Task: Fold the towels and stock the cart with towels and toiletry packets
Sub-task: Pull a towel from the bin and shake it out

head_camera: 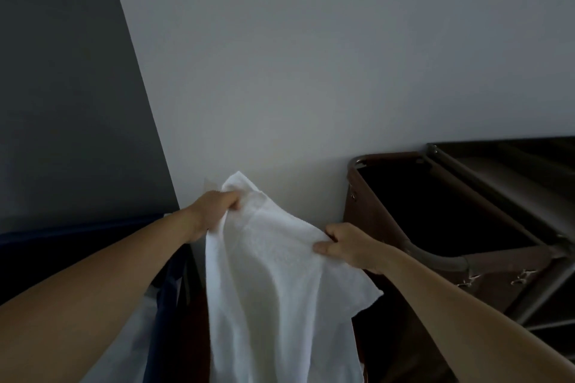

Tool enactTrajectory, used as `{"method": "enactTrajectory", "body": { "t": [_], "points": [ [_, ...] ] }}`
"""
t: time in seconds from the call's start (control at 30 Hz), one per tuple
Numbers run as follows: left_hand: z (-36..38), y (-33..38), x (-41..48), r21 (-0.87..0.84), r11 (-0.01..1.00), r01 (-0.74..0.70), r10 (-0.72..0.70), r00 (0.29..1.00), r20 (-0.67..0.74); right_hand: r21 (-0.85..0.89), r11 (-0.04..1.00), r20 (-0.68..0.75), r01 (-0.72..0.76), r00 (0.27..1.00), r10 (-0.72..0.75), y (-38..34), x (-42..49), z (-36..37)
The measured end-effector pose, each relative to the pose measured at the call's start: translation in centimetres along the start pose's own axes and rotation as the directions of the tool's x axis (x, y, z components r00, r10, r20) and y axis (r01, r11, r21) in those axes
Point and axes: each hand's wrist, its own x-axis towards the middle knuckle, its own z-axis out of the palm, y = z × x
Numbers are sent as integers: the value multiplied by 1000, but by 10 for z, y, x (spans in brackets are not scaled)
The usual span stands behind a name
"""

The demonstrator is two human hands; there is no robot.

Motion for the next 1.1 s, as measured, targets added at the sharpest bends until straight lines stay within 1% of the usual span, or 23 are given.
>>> {"method": "enactTrajectory", "body": {
  "t": [0.03,0.07,0.1,0.13,0.17,0.2,0.27,0.3,0.33,0.4,0.43,0.5,0.53,0.6,0.67,0.73,0.8,0.87,0.93,1.03,1.1],
  "points": [
    [-5,-1,-2,124,992,23,-32,997,69,-28,999,-44,36,998,-37,-4,1,3],
    [-11,0,-4,233,971,54,-94,982,165,-46,996,-86,78,993,-81,-8,2,5],
    [-15,1,-6,309,949,69,-157,951,268,-56,991,-119,125,984,-131,-13,3,7],
    [-16,4,-8,332,941,64,-188,915,357,-59,984,-140,169,975,-176,-18,5,9],
    [-14,9,-9,304,952,46,-175,894,413,-55,977,-147,207,966,-213,-23,6,10],
    [-8,15,-10,233,972,31,-130,896,425,-47,971,-147,235,960,-240,-28,8,12],
    [8,22,-9,107,994,3,-41,935,353,-31,964,-139,266,953,-268,-34,12,16],
    [17,24,-9,118,993,-18,-25,935,353,-22,962,-137,274,952,-274,-37,14,18],
    [24,25,-9,158,987,-38,-29,915,402,-6,960,-138,281,950,-279,-39,15,19],
    [34,20,-9,271,961,-61,-95,846,525,32,957,-140,290,949,-283,-39,17,19],
    [38,18,-9,329,941,-80,-117,835,538,42,955,-135,292,949,-285,-38,17,19],
    [43,18,-8,399,906,-140,-90,858,505,58,958,-103,282,956,-276,-33,15,17],
    [44,19,-7,395,905,-158,-56,877,478,61,963,-85,264,962,-259,-28,14,16],
    [42,23,-3,326,926,-191,39,906,420,49,977,-55,206,978,-203,-17,11,13],
    [36,29,-1,233,943,-239,153,930,334,36,989,-2,142,990,-142,-3,7,11],
    [29,36,-2,117,954,-275,233,929,287,51,994,64,93,993,-96,8,4,15],
    [26,42,-4,13,964,-264,246,914,322,94,994,81,60,994,-68,12,2,21],
    [28,44,-6,-23,966,-258,250,903,351,91,996,45,8,999,-12,12,6,25],
    [30,46,-7,-50,960,-274,276,910,310,70,997,27,-25,999,23,15,11,27],
    [25,47,-8,-117,953,-280,300,928,222,75,996,21,-41,999,39,23,15,25],
    [17,44,-10,-128,963,-237,262,935,241,44,998,-26,-37,999,38,26,15,18]
  ]
}}
